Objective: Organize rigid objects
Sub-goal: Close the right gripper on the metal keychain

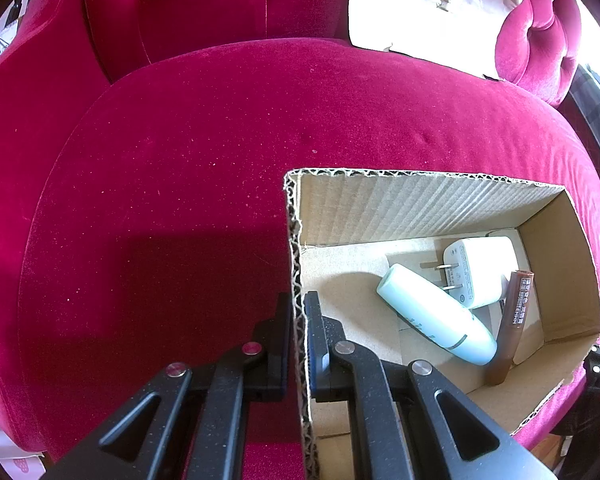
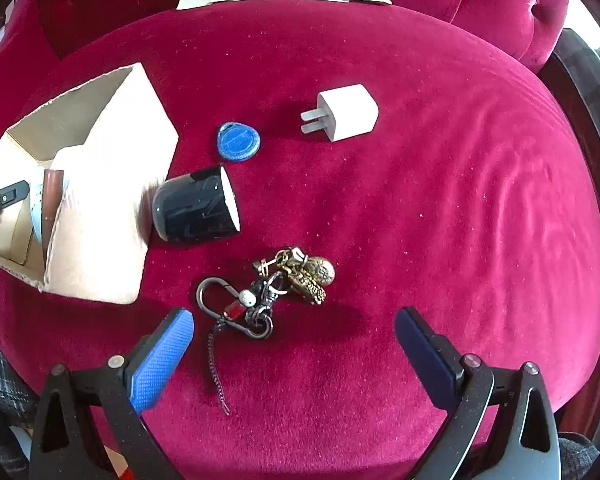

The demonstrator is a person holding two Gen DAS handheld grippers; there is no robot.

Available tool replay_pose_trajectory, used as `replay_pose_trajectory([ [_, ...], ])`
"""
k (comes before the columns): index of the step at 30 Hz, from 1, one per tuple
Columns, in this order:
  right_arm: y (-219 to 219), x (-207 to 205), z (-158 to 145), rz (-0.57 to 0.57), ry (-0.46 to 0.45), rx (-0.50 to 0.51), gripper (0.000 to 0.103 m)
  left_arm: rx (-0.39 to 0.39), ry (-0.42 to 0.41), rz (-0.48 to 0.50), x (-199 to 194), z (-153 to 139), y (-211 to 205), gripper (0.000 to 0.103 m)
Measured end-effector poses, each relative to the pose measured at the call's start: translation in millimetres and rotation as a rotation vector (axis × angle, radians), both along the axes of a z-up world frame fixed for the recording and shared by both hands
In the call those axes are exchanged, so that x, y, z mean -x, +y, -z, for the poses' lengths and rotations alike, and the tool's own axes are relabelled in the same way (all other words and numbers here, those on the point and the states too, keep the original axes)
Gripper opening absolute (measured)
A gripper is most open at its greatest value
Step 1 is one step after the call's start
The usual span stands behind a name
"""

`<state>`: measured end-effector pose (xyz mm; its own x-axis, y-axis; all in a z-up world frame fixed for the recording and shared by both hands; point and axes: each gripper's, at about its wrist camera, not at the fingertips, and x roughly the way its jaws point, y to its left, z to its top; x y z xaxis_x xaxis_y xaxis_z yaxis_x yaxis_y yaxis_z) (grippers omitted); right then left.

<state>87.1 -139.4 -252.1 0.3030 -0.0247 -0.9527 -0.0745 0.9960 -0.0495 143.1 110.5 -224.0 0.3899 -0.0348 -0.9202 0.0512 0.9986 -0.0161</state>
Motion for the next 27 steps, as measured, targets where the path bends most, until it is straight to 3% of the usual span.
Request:
replay_pose_trajectory([
  [13,7,-22,20,0.011,0.007,-0.007,0.101,0.002,0.000,0.000,-1,0,2,0.006],
  [16,5,-27,14,0.008,-0.015,-0.003,0.082,0.001,0.000,0.001,-1,0,3,0.006],
  [18,4,-28,10,0.008,-0.027,-0.011,0.054,0.001,0.000,0.002,-1,0,2,0.006],
  [20,5,-29,8,0.005,-0.034,-0.010,0.043,0.000,0.000,0.001,-1,0,2,0.006],
  [21,5,-29,7,0.002,-0.034,-0.009,0.024,0.000,0.000,0.001,-1,1,2,0.006],
  [22,6,-30,7,-0.005,-0.033,-0.010,0.012,0.001,0.000,0.001,-1,0,2,0.006],
  [27,6,-26,4,-0.002,-0.038,-0.002,0.012,0.001,0.000,0.001,-1,1,2,0.006],
])
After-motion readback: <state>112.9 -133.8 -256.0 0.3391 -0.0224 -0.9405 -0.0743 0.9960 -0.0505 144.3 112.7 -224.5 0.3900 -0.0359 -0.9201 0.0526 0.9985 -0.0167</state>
